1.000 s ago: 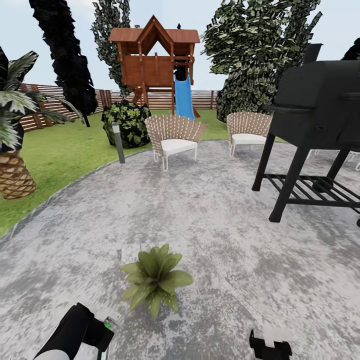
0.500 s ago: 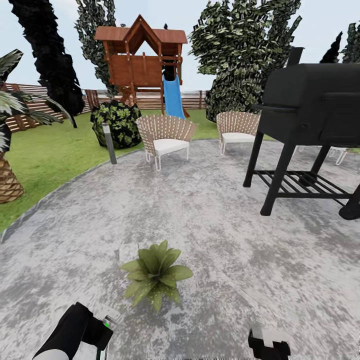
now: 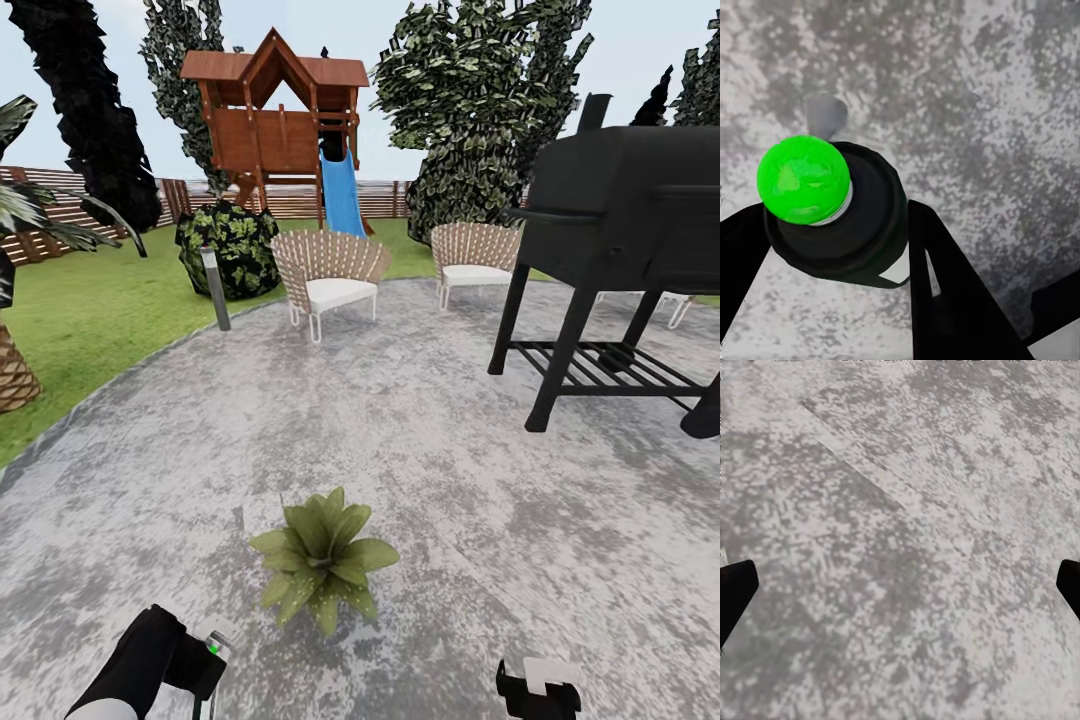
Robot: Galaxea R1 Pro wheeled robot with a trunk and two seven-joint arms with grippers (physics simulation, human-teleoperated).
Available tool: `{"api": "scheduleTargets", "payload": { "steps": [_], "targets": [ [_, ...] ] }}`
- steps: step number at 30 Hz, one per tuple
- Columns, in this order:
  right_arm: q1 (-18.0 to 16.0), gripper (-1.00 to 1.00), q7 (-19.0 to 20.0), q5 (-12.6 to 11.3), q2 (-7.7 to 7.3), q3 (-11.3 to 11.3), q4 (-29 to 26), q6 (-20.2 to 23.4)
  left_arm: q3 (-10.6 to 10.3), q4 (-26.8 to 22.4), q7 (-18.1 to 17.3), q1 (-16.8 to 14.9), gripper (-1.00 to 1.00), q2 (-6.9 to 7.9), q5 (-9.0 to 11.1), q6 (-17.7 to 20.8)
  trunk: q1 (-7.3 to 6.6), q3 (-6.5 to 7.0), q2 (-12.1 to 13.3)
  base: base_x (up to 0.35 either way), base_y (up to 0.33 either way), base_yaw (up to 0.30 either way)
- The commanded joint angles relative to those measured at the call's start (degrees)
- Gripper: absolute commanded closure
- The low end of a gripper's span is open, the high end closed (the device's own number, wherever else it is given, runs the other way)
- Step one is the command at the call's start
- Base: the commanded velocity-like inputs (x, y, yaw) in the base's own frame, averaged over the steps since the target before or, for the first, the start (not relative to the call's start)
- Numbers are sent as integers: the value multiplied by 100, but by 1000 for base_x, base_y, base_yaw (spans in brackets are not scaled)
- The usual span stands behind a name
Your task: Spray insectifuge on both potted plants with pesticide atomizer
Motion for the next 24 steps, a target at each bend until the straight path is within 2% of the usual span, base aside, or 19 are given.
{"api": "scheduleTargets", "payload": {
  "steps": [1, 5, 8, 9, 11, 12, 14, 15, 18, 21, 23, 24],
  "targets": [
    [-4, -100, -18, 61, 0, -47, 7, -16, 32, -10, -34, -5, 100, -9, -23, 29, 0, -5, -2, 187, 79, 0],
    [-4, -100, -18, 62, -5, -47, 6, -15, 28, -23, -62, -11, 100, 22, -28, 29, 0, -5, -2, 137, 67, 0],
    [-4, -100, -18, 62, -11, -47, 8, -15, 33, -27, -183, -33, 100, 366, -34, 54, 0, -5, -2, 7, 4, 0],
    [-4, -100, -15, 62, -14, -47, 8, -15, 31, -18, -290, -43, 100, 543, -28, 50, 0, -5, -2, 2, 1, 0],
    [-4, -100, -12, 62, -16, -47, 8, -15, 27, -9, -674, -66, 100, 761, -24, 22, 0, -5, -2, 0, 0, 0],
    [-4, -100, -11, 62, -17, -47, 8, -15, 7, -18, -871, -76, 100, 820, -26, 11, 0, -5, -2, 0, 0, 0],
    [-4, -100, -10, 62, -17, -47, 8, -15, -261, -35, -1299, -107, 100, 944, -65, 4, 0, -5, -2, 0, 0, 0],
    [-4, -100, -10, 63, -20, -47, 8, -15, -546, -41, -1479, -155, 100, 993, -124, 19, 0, -5, -2, 0, 0, 0],
    [-4, -100, -3, 75, -41, -47, 14, -15, -1027, -47, -1811, -299, 100, 1029, -189, 39, 0, -5, -2, 0, 0, 0],
    [-4, -100, -1, 78, -57, -47, 17, -15, -1166, -47, -2188, -509, 100, 1037, -223, 36, 0, -5, -2, 0, 0, 0],
    [-4, -100, -1, 79, -60, -47, 17, -15, -1193, -47, -2480, -694, 100, 1042, -336, 28, 0, -5, -2, 0, 0, 0],
    [-4, -100, -3, 79, -61, -47, 17, -15, -1199, -47, -2645, -818, 100, 1043, -482, 29, 0, -5, -2, 0, 0, 0]
  ]
}}
